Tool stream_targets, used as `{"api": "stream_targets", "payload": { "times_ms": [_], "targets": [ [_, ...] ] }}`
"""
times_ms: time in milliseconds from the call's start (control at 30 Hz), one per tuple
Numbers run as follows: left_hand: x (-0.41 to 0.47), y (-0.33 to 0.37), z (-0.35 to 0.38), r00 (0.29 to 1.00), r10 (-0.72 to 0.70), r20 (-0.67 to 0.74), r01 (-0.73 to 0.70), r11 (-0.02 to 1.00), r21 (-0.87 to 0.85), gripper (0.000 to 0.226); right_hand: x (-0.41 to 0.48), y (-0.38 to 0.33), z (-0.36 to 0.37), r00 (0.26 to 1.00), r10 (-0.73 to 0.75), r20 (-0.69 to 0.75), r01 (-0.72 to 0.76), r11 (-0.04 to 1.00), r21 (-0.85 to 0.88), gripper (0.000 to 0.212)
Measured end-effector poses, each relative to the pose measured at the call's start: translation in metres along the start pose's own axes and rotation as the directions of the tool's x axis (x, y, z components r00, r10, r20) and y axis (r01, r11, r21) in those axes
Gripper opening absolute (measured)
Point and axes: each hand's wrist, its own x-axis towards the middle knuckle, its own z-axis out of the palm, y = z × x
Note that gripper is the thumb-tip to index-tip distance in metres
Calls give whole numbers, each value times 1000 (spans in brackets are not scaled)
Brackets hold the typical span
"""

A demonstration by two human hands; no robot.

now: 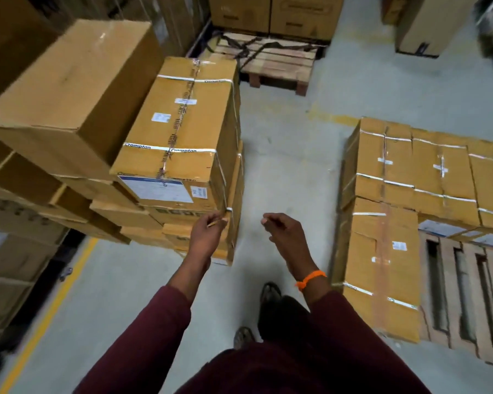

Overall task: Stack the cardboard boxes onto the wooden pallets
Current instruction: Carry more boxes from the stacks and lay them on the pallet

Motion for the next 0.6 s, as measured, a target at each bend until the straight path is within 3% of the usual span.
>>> {"api": "stream_targets", "payload": {
  "times_ms": [133,233,333,500,600],
  "targets": [
    [50,31,-32,990,8,-137,-14,999,-40,32,40,-14,35,999,40,20,-40,999,6,31],
    [98,66,-66,962,86,-259,-82,996,27,33,83,-35,73,996,47,79,-48,999,13,36],
    [149,99,-104,925,154,-348,-90,977,194,37,133,-66,113,990,57,126,-55,998,-27,73],
    [214,133,-145,916,60,-396,67,952,299,50,193,-103,156,967,158,199,-143,986,-86,104],
    [245,136,-163,926,-4,-377,162,907,388,63,217,-95,152,956,206,208,-162,964,-210,105]
  ]
}}
